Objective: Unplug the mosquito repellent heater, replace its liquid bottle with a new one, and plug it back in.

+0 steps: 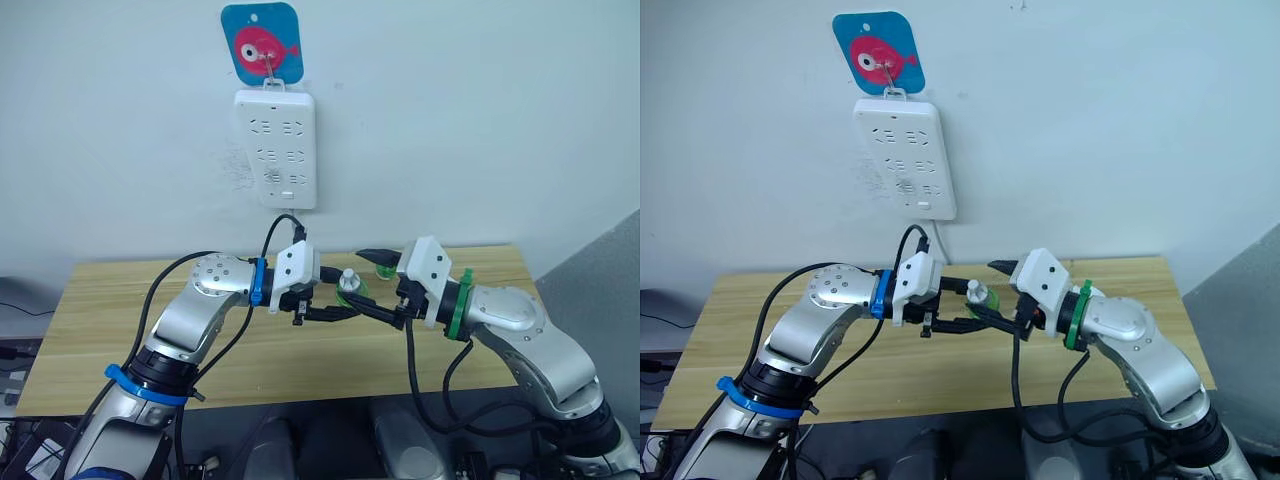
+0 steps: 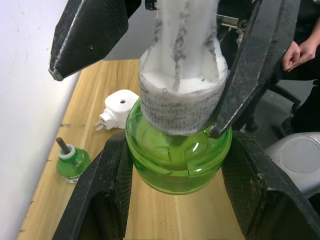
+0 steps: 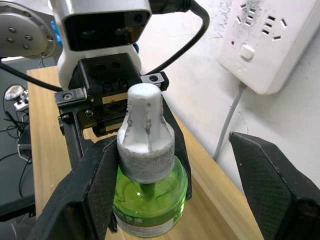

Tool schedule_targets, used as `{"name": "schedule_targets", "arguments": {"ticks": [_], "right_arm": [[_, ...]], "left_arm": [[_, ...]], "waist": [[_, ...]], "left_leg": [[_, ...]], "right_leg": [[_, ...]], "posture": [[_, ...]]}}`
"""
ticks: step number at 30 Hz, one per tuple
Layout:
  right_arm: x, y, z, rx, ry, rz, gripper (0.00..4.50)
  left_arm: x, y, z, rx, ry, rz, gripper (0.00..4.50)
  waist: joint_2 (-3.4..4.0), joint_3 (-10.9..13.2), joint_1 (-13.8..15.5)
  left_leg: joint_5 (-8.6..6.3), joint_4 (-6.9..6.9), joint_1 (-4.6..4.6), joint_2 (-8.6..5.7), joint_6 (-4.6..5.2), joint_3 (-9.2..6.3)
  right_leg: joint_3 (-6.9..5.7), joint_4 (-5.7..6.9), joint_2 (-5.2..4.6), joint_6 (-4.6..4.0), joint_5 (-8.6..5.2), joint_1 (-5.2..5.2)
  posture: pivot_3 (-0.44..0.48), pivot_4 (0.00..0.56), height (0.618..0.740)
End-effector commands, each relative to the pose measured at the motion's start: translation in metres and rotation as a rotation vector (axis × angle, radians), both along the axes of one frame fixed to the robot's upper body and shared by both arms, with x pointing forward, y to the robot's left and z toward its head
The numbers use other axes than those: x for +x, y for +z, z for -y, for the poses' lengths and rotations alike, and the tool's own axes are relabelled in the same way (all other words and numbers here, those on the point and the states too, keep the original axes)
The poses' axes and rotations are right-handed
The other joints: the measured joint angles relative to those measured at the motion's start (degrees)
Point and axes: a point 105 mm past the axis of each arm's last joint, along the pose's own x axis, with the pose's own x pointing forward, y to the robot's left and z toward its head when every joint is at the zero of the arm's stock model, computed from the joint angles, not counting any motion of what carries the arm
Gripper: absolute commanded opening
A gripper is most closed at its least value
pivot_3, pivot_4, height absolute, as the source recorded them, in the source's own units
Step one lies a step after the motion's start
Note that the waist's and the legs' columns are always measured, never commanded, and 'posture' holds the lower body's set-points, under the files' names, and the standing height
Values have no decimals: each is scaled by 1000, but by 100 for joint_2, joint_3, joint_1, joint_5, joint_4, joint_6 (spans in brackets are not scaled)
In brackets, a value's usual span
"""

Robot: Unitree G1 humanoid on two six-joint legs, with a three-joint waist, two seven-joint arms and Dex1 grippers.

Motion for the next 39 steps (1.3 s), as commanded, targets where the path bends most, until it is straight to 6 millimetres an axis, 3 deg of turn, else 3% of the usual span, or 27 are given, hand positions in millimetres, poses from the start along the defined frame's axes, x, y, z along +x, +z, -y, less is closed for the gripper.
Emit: {"name": "schedule_targets", "arguments": {"ticks": [1, 6, 10, 14, 20, 26, 31, 33, 39], "right_arm": [[1, 16, 17, -4, 7, 31, 3562], [-8, 20, 37, -61, 84, -10, 3562], [-20, 18, 37, -99, 171, -48, 3562], [-25, 13, 23, -86, 193, -54, 3562], [-6, 13, -7, -17, 116, -16, 3562], [2, 14, -19, 16, 100, -10, 3562], [4, 16, -5, -9, 85, -13, 3562], [3, 18, 9, -38, 86, -25, 3562], [-8, 20, 31, -108, 128, -66, 3562]], "left_arm": [[-7, 3, -2, 12, -16, 43, 2219], [-7, 0, -6, 23, -4, 51, 2219], [-5, 2, -5, 15, 8, 58, 2219], [-3, 3, -5, 18, 11, 70, 2219], [-4, 3, -1, 22, -12, 90, 2219], [-4, 4, 3, 13, -23, 100, 2219], [-5, 3, 1, 14, -19, 99, 2219], [-4, 1, -2, 20, -9, 95, 2219], [-4, -2, -6, 21, 9, 89, 2219]], "waist": [[0, 0, 2], [0, 0, 4], [0, 0, -3], [0, 0, -8], [1, -1, -19], [2, -1, -13], [3, -2, -13], [3, -2, -14], [4, -2, -15]], "left_leg": [[0, 0, 0, 0, 0, -1], [0, 0, 0, -3, 1, 1], [0, -1, 0, -2, 3, 0], [0, -1, 0, -2, 4, 0], [2, -1, 1, -2, 3, 1], [2, -2, -2, -3, 3, -3], [2, -1, -1, -3, 3, -5], [2, -1, -1, -3, 4, -4], [2, -1, -1, -5, 5, -2]], "right_leg": [[-2, 0, 0, 0, 0, 1], [-1, -3, -3, 0, 0, 2], [-3, -2, -1, 0, 0, 3], [-2, -2, -1, 0, 0, 3], [1, 1, -2, 0, 0, 1], [-5, -2, -3, 0, 0, 1], [-6, 0, -3, 0, 0, 1], [-5, 0, -3, 0, 0, 1], [-4, 0, -5, 0, 0, 2]], "posture": [[-236, 188, 740], [-241, 191, 740], [-240, 193, 740], [-239, 192, 740], [-242, 191, 740], [-237, 186, 740], [-237, 183, 740], [-239, 183, 740], [-250, 183, 740]]}}
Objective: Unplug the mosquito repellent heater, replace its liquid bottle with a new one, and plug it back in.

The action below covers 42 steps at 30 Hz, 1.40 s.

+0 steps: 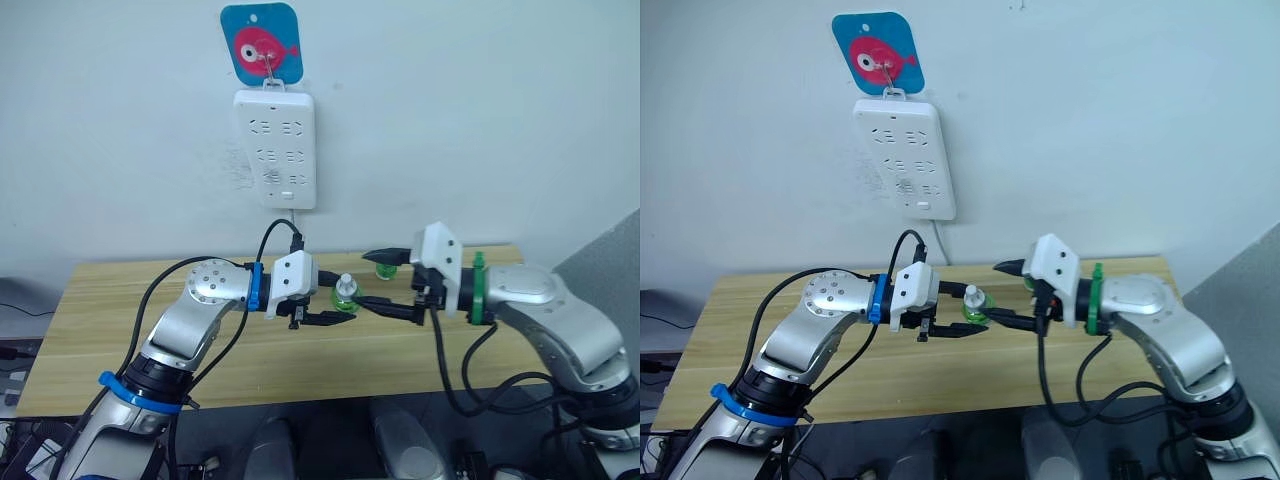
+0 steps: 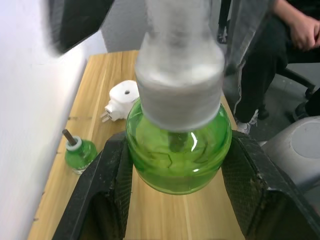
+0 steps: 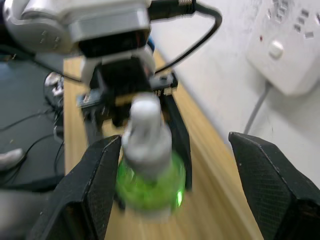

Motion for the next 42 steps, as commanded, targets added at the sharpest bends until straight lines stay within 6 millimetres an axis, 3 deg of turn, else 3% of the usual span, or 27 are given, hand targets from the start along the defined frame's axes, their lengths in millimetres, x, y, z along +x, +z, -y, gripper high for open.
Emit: {"name": "schedule_targets", "arguments": {"ticks": [1, 8, 14, 18, 22, 23, 29, 37, 39, 42], "right_arm": [[-15, 12, 3, -1, 69, 5, 3562], [-24, 17, -16, 63, 119, -47, 3562], [-23, 5, -33, 49, 156, -77, 3562], [-19, 3, -38, 55, 166, -57, 2640], [-18, 7, -41, 65, 178, -34, 1186], [-18, 9, -41, 65, 181, -26, 996], [-20, 16, -40, 62, 200, 9, 997], [-22, 54, -25, 137, 216, -15, 997], [-19, 50, -17, 115, 188, -26, 997], [-10, 11, 0, 15, 95, -47, 997]], "left_arm": [[-2, 6, 0, -14, -7, 37, 2219], [-1, 5, 1, -2, -14, 53, 2219], [1, 7, 4, -4, -21, 64, 2219], [1, 8, 4, -9, -20, 69, 2219], [-1, 7, 3, -7, -16, 64, 2219], [-1, 7, 3, -7, -15, 62, 2219], [-1, 5, 2, -4, -2, 50, 2219], [-1, -23, -20, 89, 65, 2, 2219], [1, -31, -31, 111, 110, -17, 2219], [3, -40, -47, 135, 181, -37, 2219]], "waist": [[0, 0, -1], [1, 0, -18], [2, -1, -10], [2, -1, -11], [2, -1, -11], [2, -1, -11], [2, -1, -10], [2, -1, -9], [2, -1, -7], [2, -1, 16]], "left_leg": [[0, 0, 0, 1, 1, -1], [0, -1, 0, 2, 2, 0], [1, -1, -1, 1, 2, 0], [1, 1, -1, 0, 1, 0], [1, 0, 0, 1, 2, -2], [1, 0, 0, 1, 2, -2], [1, 0, 0, 0, 2, -3], [1, 0, -1, 1, 2, -3], [1, -1, -1, 1, 3, -4], [0, -4, -1, 1, 4, -5]], "right_leg": [[-1, 0, 1, 0, 0, 0], [1, 0, 2, 0, 0, 0], [0, -2, 1, 0, 0, 0], [0, 0, 0, 0, 0, 0], [-1, 1, 1, 0, 0, -1], [-2, 0, 1, 0, 0, -1], [-2, 0, 0, 0, 0, 0], [-3, 0, 0, 0, 0, -1], [-3, 0, 0, 0, 0, 0], [-5, -3, 0, 0, 0, 0]], "posture": [[-250, 184, 740], [-255, 187, 740], [-248, 187, 740], [-245, 187, 740], [-238, 189, 740], [-238, 189, 740], [-238, 190, 740], [-235, 201, 740], [-236, 206, 740], [-231, 208, 740]]}}
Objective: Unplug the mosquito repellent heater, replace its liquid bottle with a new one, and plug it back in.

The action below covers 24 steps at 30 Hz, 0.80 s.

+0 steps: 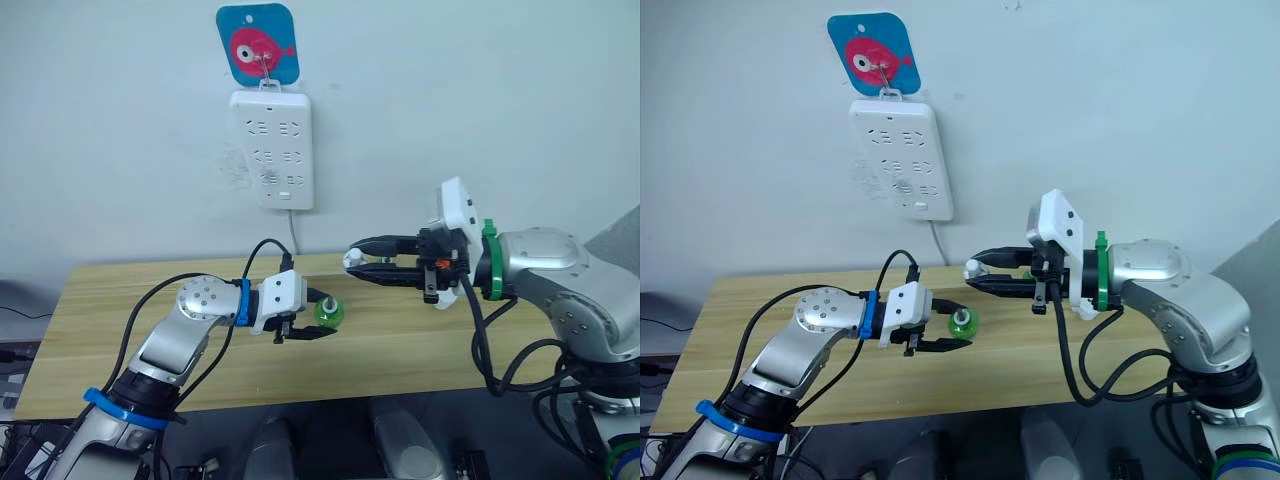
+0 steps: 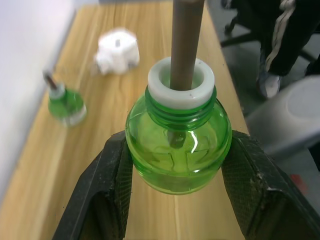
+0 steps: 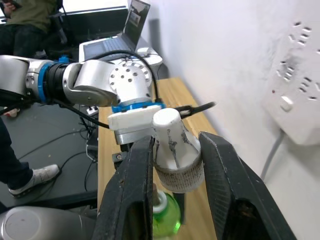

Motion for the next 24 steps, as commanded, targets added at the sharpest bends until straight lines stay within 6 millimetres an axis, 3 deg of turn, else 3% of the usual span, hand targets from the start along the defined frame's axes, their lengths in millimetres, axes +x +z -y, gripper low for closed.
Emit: {"name": "schedule_targets", "arguments": {"ticks": [1, 5, 10, 19, 24], "right_arm": [[3, -34, 14, -83, -60, 7, 997], [31, -86, 33, -103, -259, 78, 997], [56, -127, 47, -49, -449, 93, 997], [79, -168, 43, -16, -550, 49, 997], [87, -175, 47, 6, -582, 27, 997]], "left_arm": [[3, -1, -17, 18, 67, 28, 2219], [-3, -3, -27, 26, 111, 14, 2219], [-19, -3, -30, 31, 115, -22, 2219], [-27, 9, -26, 5, 126, -37, 2219], [-28, 14, -27, -4, 139, -39, 2219]], "waist": [[0, 0, 23], [-3, 3, 35], [17, 57, 38], [52, 297, 177], [53, 396, 248]], "left_leg": [[0, -2, -1, 0, 0, -3], [0, 0, 0, -2, 0, 10], [0, -6, 12, 2, 1, 17], [0, -7, 41, 3, 1, 25], [0, -9, 41, 4, 1, 24]], "right_leg": [[-4, -4, 0, 0, 0, 1], [11, 0, -2, 1, 0, -2], [19, 3, 2, 1, 0, 2], [27, 9, 5, 0, 1, 25], [25, 8, 4, -1, 1, 24]], "posture": [[-227, 212, 740], [-198, 237, 740], [-178, 289, 740], [-140, 348, 740], [-122, 369, 740]]}}
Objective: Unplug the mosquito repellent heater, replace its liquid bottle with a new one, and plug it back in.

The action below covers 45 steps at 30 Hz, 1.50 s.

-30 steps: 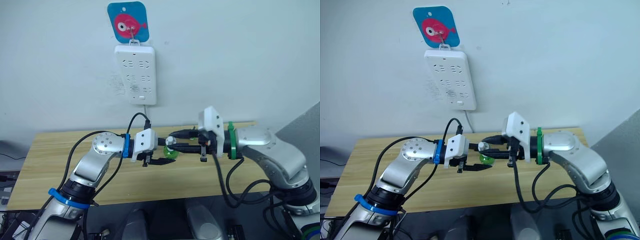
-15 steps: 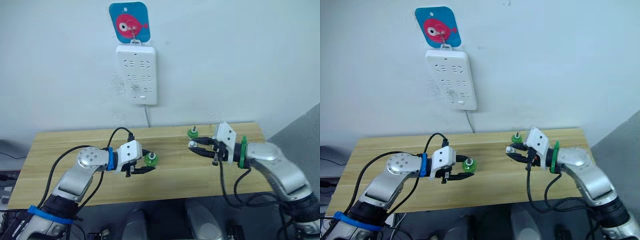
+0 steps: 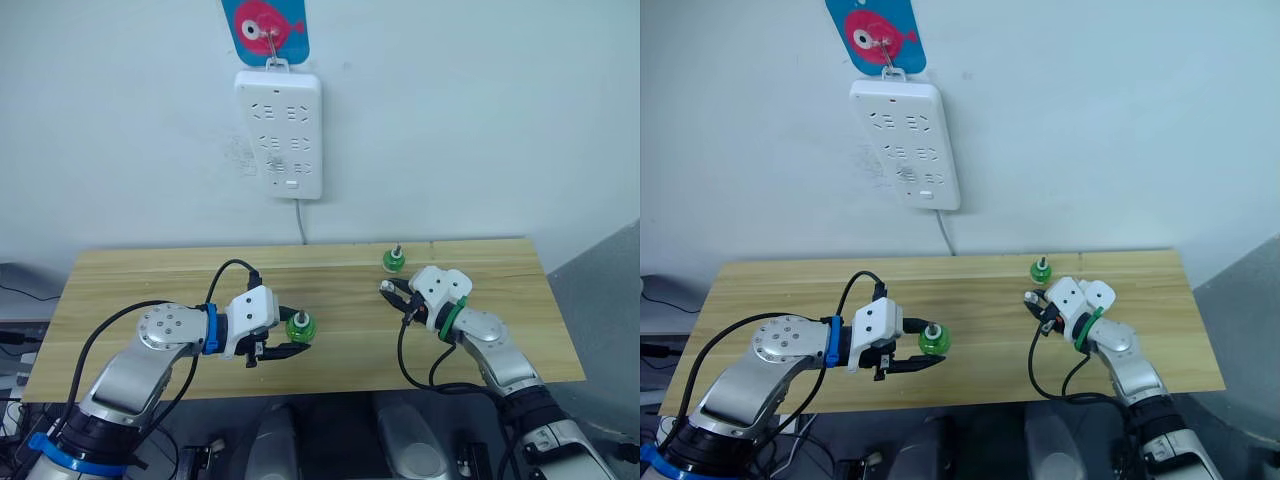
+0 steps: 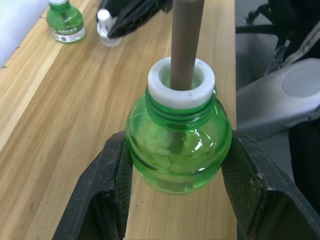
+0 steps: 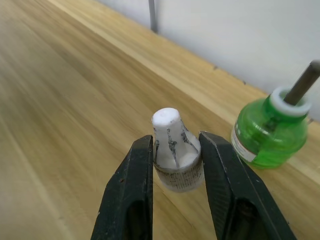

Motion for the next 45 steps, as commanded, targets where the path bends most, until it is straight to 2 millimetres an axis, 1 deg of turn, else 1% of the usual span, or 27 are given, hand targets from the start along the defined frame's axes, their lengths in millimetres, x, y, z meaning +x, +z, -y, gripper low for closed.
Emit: {"name": "schedule_targets", "arguments": {"ticks": [1, 7, 9, 11, 13, 16, 17, 19, 21, 25, 27, 29, 31, 33, 36, 38, 39, 42, 45], "right_arm": [[5, 4, 5, 22, -14, 28, 997], [5, -2, 8, 50, -23, 6, 997], [4, -1, 8, 71, -23, -4, 1745], [4, 0, 11, 85, -30, -9, 2387], [6, 0, 14, 88, -45, -7, 3080], [11, 0, 21, 83, -67, -13, 4234], [12, 4, 22, 85, -63, -6, 4470], [9, 17, 22, 99, -36, 17, 4500], [1, 30, 19, 113, 16, 33, 4500], [-36, 68, 4, 66, 231, 55, 4500], [-54, 90, -4, 8, 346, 65, 4500], [-67, 104, -11, -27, 425, 55, 4500], [-79, 123, -23, -30, 506, 47, 4500], [-85, 137, -34, -20, 544, 52, 4500], [-84, 147, -45, -8, 547, 58, 4500], [-79, 151, -50, -5, 537, 78, 4500], [-76, 153, -51, -6, 530, 87, 4500], [-72, 155, -51, -8, 525, 84, 4500], [-74, 151, -50, -27, 540, 66, 4500]], "left_arm": [[-4, 12, 0, -9, -9, 35, 2219], [-5, 11, 0, -6, -7, 26, 2219], [-5, 11, 0, -6, -7, 26, 2219], [-5, 11, 0, -5, -8, 27, 2219], [-5, 11, -1, -5, -9, 28, 2219], [-3, 11, 1, -7, -11, 32, 2219], [-2, 11, 2, -9, -12, 33, 2219], [-1, 12, 4, -16, -16, 35, 2219], [0, 12, 6, -26, -18, 37, 2219], [7, 16, 17, -57, -57, 42, 2219], [9, 20, 27, -74, -125, 44, 2219], [12, 24, 36, -85, -187, 47, 2219], [17, 30, 48, -96, -252, 68, 2219], [23, 37, 59, -117, -290, 84, 2219], [30, 49, 73, -159, -318, 102, 2219], [32, 54, 80, -177, -331, 109, 2219], [32, 57, 83, -181, -339, 114, 2219], [34, 61, 88, -191, -345, 121, 2219], [37, 64, 88, -192, -343, 135, 2219]], "waist": [[2, 25, 32], [1, 109, 92], [3, 131, 98], [3, 135, 100], [3, 138, 100], [3, 144, 100], [4, 150, 100], [10, 157, 99], [11, 158, 102], [14, 159, 106], [14, 159, 105], [8, 155, 89], [5, 154, 83], [1, 150, 55], [-7, 141, 44], [-9, 139, 38], [-8, 139, 32], [-10, 137, 13], [-12, 128, 12]], "left_leg": [[0, 0, 0, 0, 0, 0], [0, -1, 0, 1, 0, 3], [0, -1, -1, 0, 0, 4], [0, -1, 0, 0, 0, 6], [0, -4, 0, 0, 0, 5], [0, -5, -1, 0, -1, 6], [0, -5, -1, 0, -1, 8], [0, -5, 0, 0, -1, 9], [0, -5, -1, 0, -1, 10], [0, -8, -8, 0, -1, 6], [0, -4, -12, -2, -2, 6], [1, -1, -15, -3, -2, 6], [1, 0, -15, -4, -3, 7], [1, 1, -15, -4, -3, 7], [1, 2, -19, -3, -3, 5], [1, 7, -42, -4, -3, 1], [1, 8, -48, -4, -3, 0], [2, 7, -53, -5, -3, 0], [2, 7, -54, -6, -3, -6]], "right_leg": [[1, -1, 0, 0, 0, -1], [4, -2, 0, 0, 0, 0], [5, -2, -1, 0, 0, 0], [6, -2, -1, 0, 0, -1], [5, -4, -1, 0, 0, -1], [6, -5, -1, 0, 0, -2], [8, -6, -1, 0, 0, -2], [9, -6, -2, 0, 0, -2], [10, -6, -2, 0, 0, -2], [7, -12, -3, 1, 0, -5], [5, -14, -4, 2, 1, -6], [6, -17, -5, 10, 5, -7], [6, -18, -5, 12, 7, -6], [6, -18, -5, 12, 8, -6], [2, -21, -4, 12, 9, -10], [-3, -23, -4, 12, 9, -28], [-3, -26, -5, 11, 9, -32], [-6, -30, -10, 11, 9, -34], [-11, -32, -11, 11, 9, -34]], "posture": [[-122, 369, 740], [-117, 379, 740], [-116, 379, 740], [-116, 378, 740], [-116, 376, 740], [-117, 381, 740], [-117, 381, 740], [-125, 372, 740], [-140, 360, 740], [-174, 338, 740], [-199, 325, 740], [-224, 317, 740], [-238, 311, 740], [-253, 300, 740], [-264, 292, 740], [-266, 288, 740], [-266, 277, 740], [-265, 268, 740], [-261, 257, 740]]}}
